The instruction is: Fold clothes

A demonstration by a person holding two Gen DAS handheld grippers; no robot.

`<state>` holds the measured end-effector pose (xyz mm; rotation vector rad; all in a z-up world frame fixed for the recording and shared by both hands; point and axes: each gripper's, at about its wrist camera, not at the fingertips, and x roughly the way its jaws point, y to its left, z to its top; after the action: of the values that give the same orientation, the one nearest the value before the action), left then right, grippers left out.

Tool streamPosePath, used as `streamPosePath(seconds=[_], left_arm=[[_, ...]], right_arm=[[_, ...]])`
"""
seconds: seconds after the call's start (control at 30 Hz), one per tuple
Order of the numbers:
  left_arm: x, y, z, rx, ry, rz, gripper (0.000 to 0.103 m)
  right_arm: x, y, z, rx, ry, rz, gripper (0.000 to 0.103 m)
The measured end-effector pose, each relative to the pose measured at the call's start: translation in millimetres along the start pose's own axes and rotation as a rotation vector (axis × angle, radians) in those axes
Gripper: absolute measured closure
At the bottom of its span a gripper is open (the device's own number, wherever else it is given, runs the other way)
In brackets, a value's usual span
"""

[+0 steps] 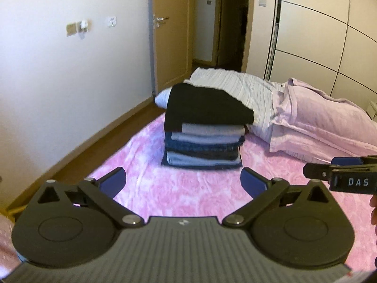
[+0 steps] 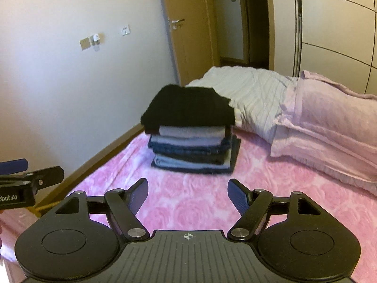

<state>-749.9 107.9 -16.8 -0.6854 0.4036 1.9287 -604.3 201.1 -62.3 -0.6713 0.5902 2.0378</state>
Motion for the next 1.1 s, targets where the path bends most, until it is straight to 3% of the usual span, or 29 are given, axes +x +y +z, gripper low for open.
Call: streamPosePath(seconds=[0.43,1.1], left_arm=[[-20.5,-13.6,-35.1,-0.042,0.087,0.002,0.001],[3.8,-12.9,-31.0,0.013,0.155,-0.015,0.001]], right_arm=[[-29.9,-8.5,-23.7,-0.036,0.014,0.017,0.032],[-7.7,-3.1,-29.9,0.018,0.098,0.04,0.032]])
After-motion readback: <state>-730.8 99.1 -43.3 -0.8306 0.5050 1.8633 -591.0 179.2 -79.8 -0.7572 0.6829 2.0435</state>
